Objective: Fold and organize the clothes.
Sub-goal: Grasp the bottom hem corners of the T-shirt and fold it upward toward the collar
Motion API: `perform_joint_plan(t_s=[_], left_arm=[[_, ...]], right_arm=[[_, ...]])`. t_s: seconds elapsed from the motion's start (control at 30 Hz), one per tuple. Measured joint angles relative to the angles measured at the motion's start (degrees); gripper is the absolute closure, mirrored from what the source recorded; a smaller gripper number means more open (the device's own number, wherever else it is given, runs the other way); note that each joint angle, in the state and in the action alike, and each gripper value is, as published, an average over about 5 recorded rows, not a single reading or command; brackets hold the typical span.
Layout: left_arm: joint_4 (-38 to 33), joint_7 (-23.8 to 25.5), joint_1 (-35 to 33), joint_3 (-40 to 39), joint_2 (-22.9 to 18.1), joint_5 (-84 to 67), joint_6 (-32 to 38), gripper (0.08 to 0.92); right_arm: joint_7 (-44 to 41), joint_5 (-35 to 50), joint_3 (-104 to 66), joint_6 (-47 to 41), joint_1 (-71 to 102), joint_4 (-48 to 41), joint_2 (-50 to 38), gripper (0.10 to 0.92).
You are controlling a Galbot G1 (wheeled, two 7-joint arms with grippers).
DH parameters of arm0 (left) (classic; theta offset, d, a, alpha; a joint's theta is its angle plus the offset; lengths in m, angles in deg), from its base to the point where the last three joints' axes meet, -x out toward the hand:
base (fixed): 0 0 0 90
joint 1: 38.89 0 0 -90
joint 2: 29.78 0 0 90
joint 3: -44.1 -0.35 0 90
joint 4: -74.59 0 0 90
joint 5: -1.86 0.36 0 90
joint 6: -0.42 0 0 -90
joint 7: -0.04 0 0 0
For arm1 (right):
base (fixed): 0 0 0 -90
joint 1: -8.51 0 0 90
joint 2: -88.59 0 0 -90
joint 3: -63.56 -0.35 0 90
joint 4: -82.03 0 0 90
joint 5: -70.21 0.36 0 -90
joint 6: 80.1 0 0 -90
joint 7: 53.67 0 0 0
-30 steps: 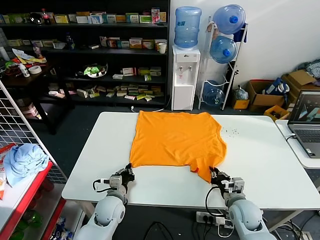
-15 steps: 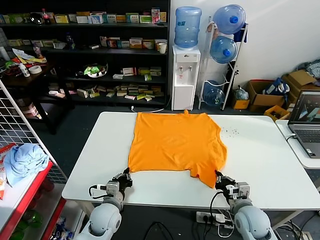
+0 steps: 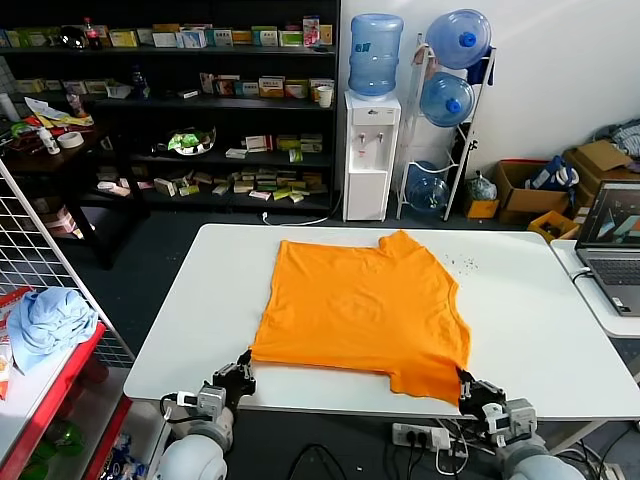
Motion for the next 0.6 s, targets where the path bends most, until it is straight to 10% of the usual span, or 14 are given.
perform_joint_plan(t_s=[0.6], left_arm=[[-4.5, 0.2, -1.9, -0.2, -0.9, 2.4, 3.7, 0.907]], right_arm=[[-1.4, -1.3, -2.1, 4.4, 0.3, 2.6, -2.9, 0.902]])
